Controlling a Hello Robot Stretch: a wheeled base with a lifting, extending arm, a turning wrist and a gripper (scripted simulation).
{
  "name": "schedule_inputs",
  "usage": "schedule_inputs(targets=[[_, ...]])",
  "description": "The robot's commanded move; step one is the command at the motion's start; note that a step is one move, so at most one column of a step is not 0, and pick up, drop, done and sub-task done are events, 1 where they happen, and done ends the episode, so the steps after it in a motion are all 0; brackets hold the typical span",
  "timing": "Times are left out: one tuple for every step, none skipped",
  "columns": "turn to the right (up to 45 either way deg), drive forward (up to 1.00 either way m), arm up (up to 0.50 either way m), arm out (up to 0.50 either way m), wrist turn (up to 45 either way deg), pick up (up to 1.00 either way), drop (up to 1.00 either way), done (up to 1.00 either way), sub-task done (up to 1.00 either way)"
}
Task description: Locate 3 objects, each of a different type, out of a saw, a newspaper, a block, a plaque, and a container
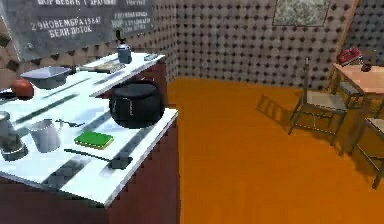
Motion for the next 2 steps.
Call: schedule_inputs(targets=[[33.0, 0.00, 0.00, 0.00, 0.0, 0.00, 0.00, 0.00, 0.00], [0.0, 1.00, 0.00, 0.00, 0.0, 0.00, 0.00, 0.00, 0.00]])
